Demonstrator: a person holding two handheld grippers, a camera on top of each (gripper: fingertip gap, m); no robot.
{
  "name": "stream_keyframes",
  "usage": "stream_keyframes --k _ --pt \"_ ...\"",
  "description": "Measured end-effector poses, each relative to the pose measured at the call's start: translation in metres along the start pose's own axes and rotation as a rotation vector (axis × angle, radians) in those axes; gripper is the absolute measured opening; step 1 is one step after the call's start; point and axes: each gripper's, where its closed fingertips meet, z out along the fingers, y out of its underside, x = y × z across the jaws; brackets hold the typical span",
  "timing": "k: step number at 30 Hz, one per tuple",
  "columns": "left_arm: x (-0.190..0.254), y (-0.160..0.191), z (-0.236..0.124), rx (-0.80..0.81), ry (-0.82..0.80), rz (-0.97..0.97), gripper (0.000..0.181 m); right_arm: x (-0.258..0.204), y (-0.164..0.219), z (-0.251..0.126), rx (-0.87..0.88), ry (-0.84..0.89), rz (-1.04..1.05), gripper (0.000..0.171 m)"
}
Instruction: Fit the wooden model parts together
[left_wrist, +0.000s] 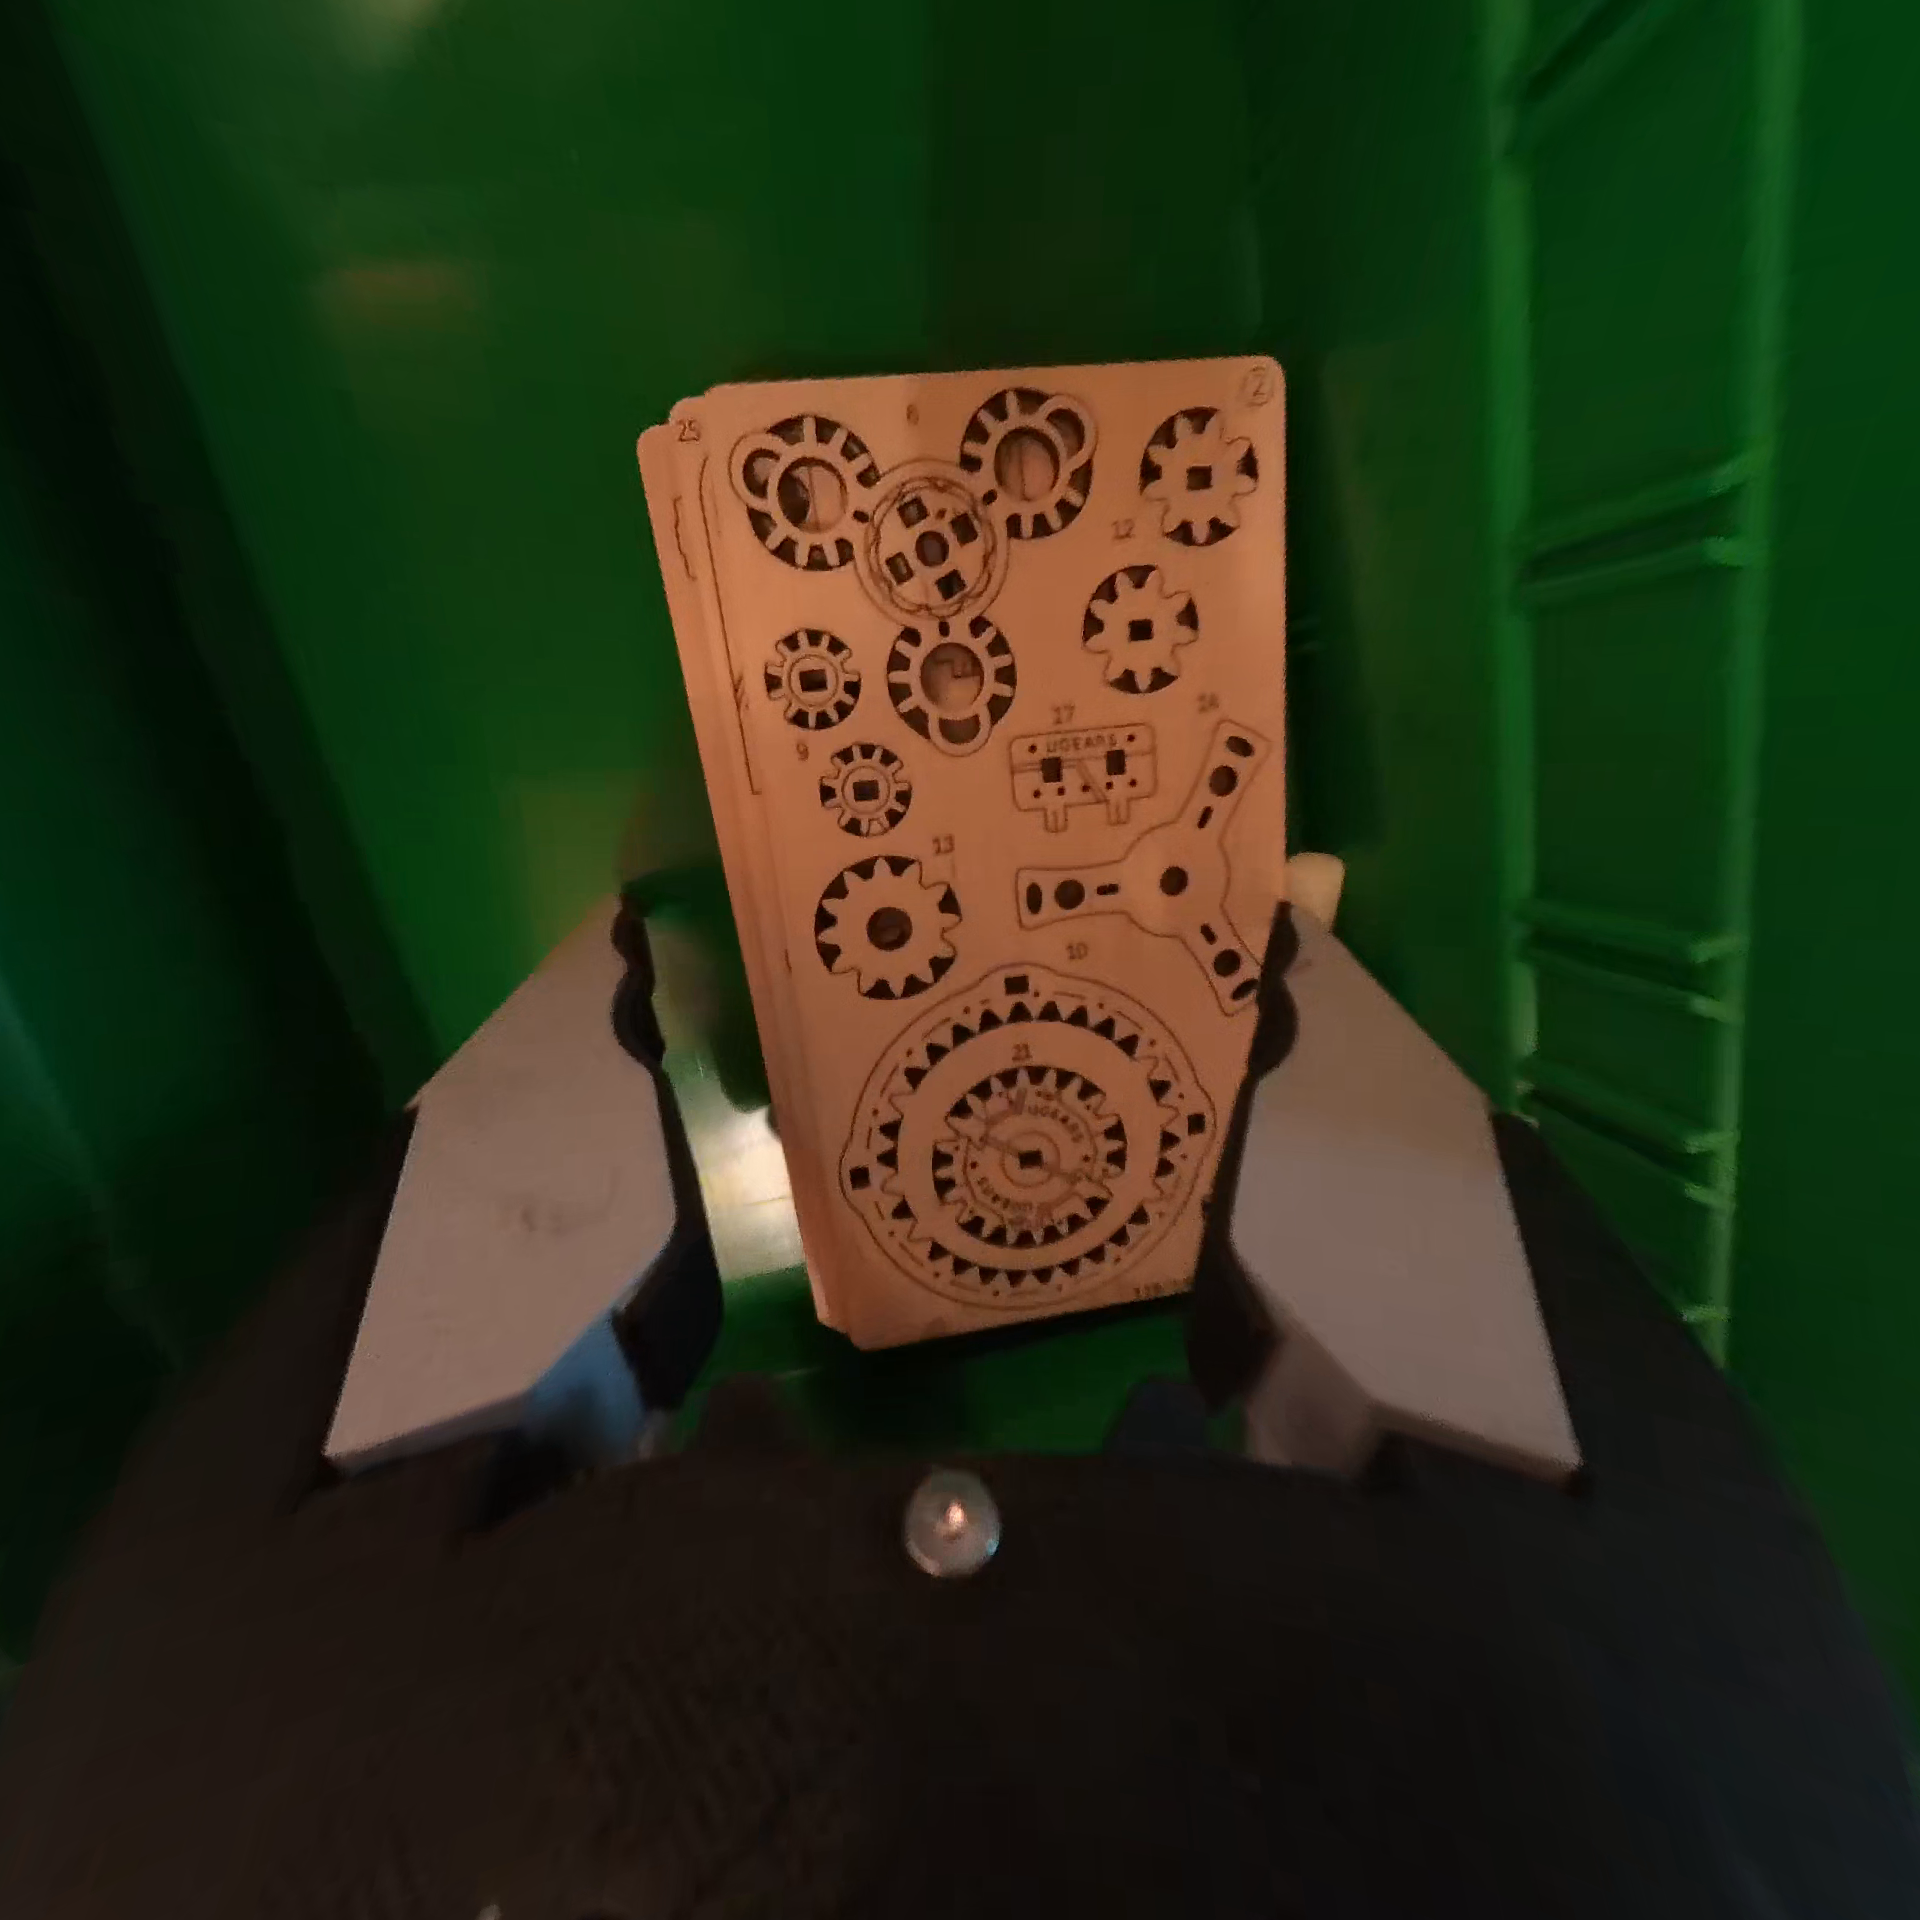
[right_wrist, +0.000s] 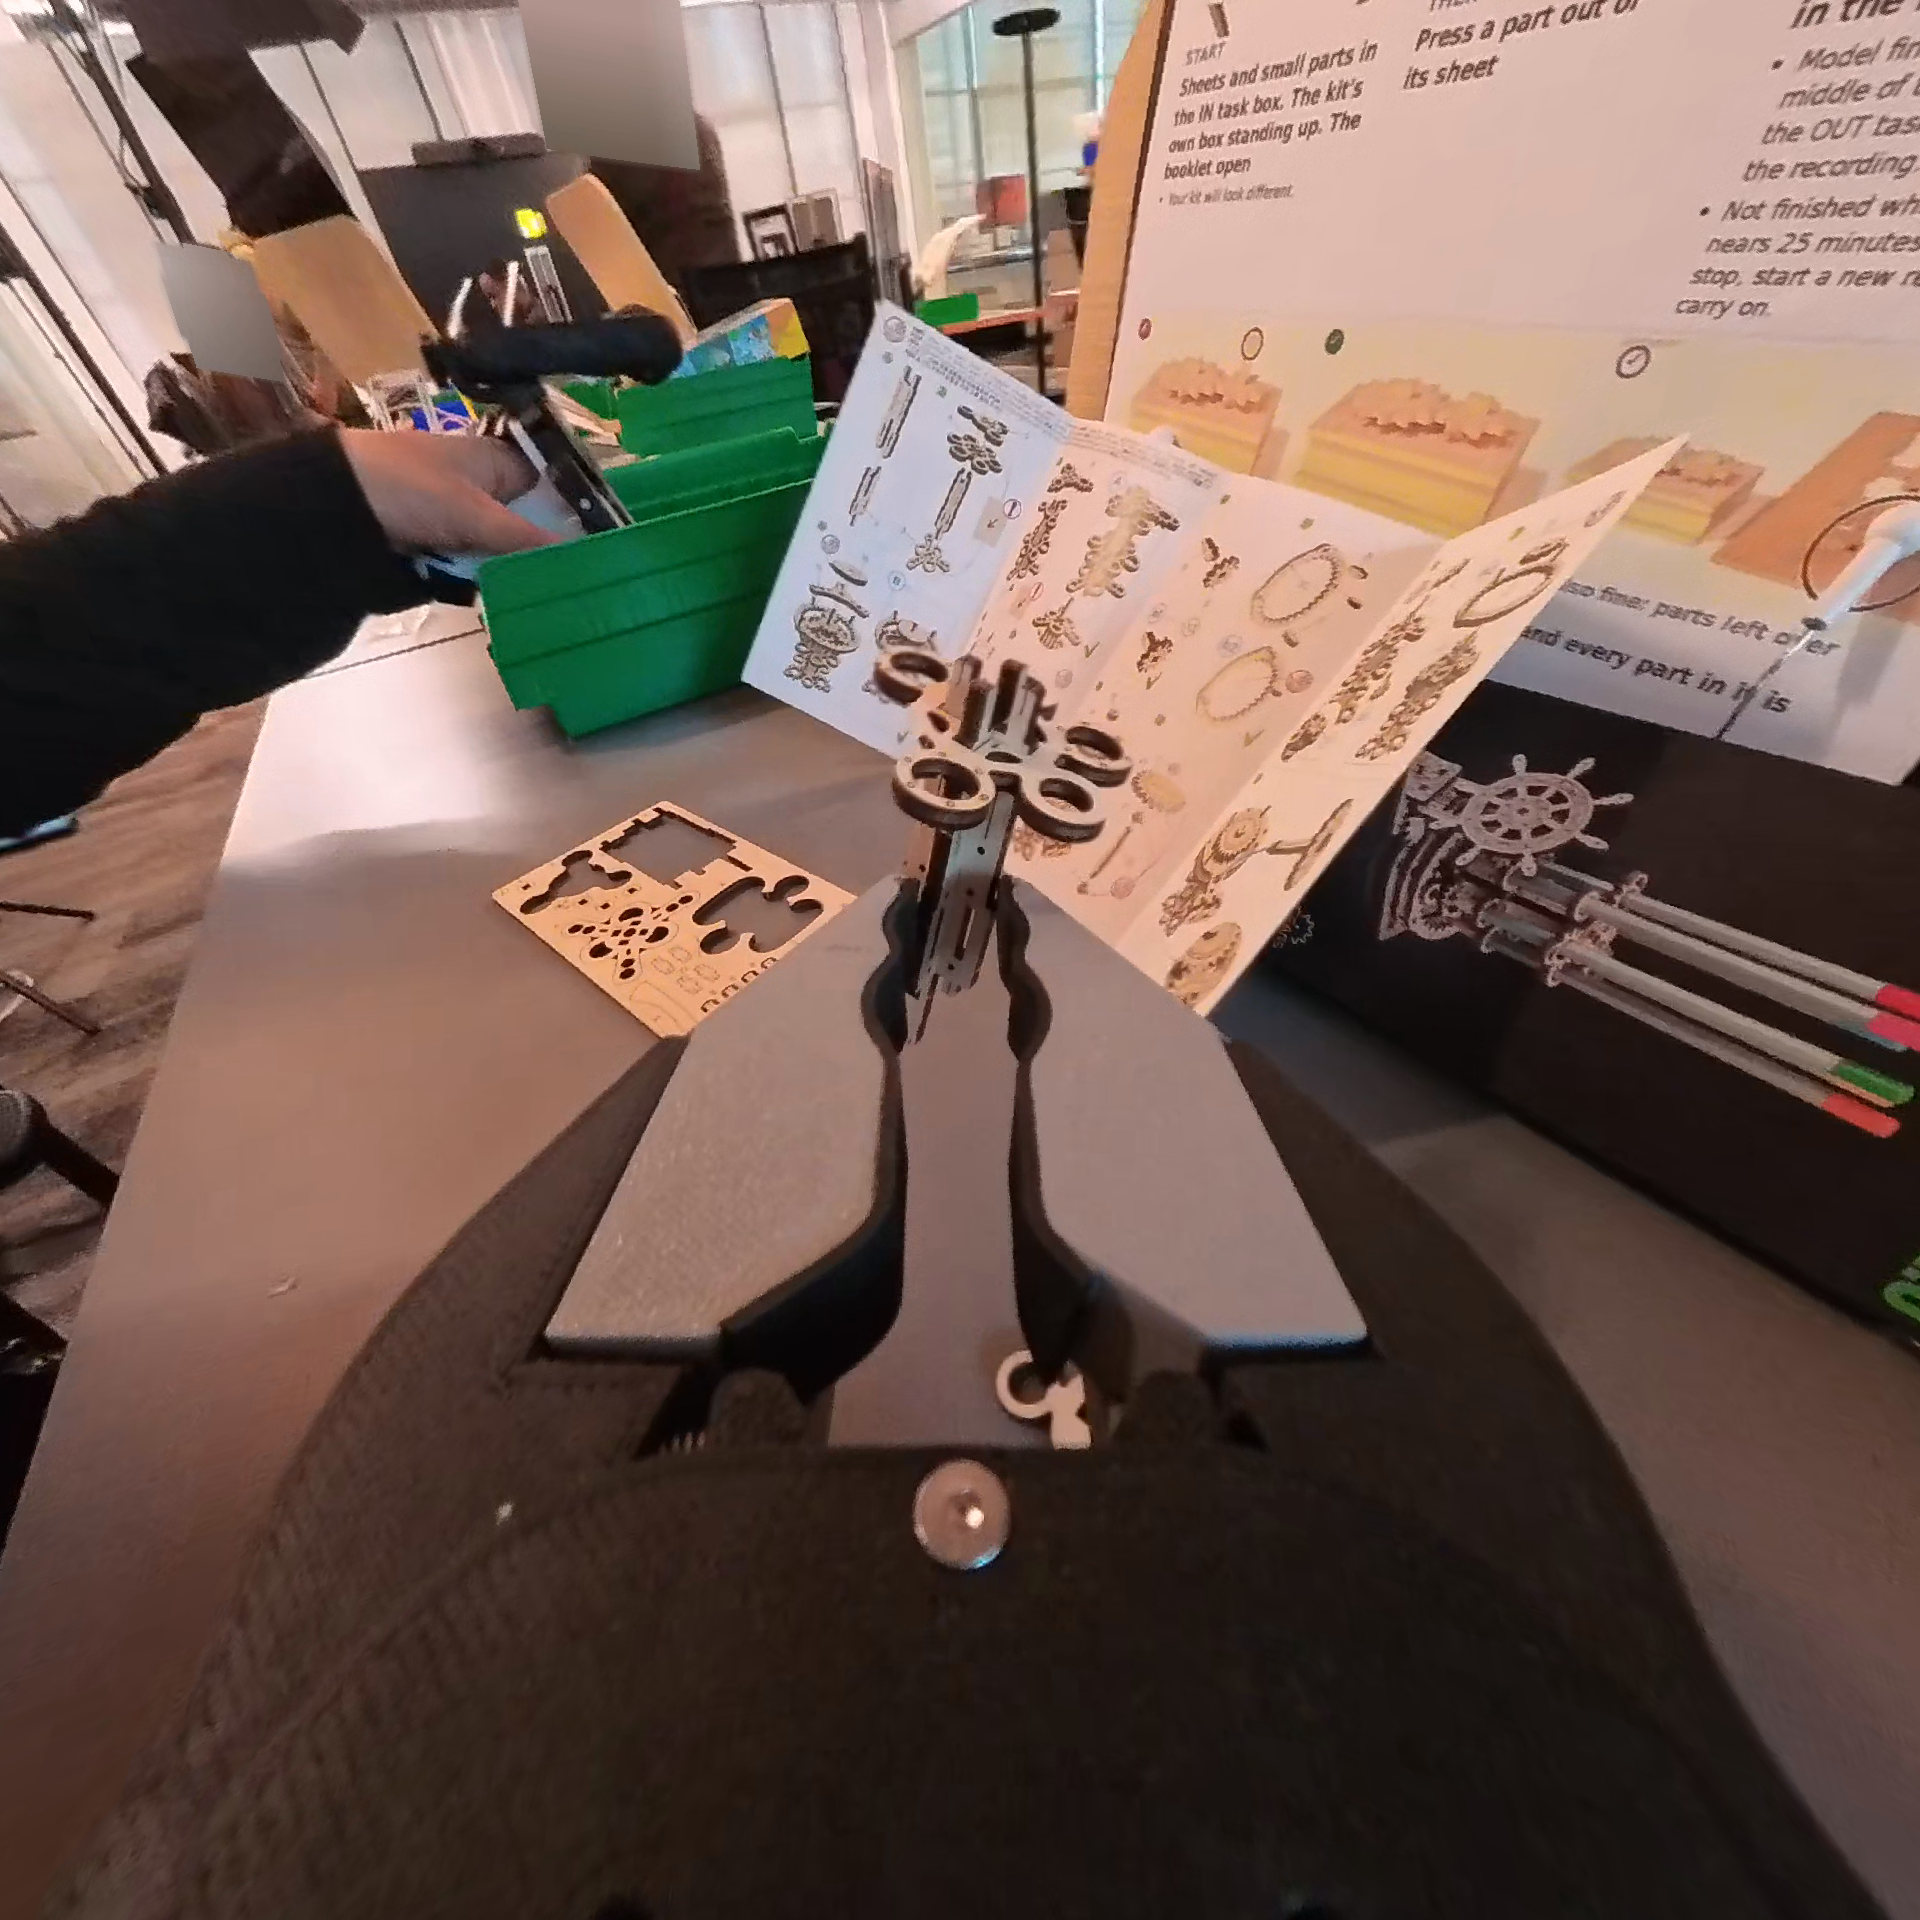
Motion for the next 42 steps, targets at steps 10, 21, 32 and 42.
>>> stream_keyframes --k 10,21,32,42 --pt "0.002 -0.006 0.002 0.037 0.011 0.039 0.112 0.002 -0.001 0.001 0.005 -0.009 0.023 0.011" --pt "-0.029 -0.025 -0.036 0.168 0.257 -0.128 0.007 0.002 -0.002 -0.003 0.011 -0.009 0.026 0.011" --pt "-0.006 0.006 -0.01 -0.005 0.13 0.008 0.061 -0.004 -0.008 -0.003 0.029 -0.028 0.02 0.011" --pt "0.033 0.009 -0.01 -0.08 0.338 0.017 0.024 -0.012 -0.014 -0.005 0.051 -0.057 0.021 0.011"
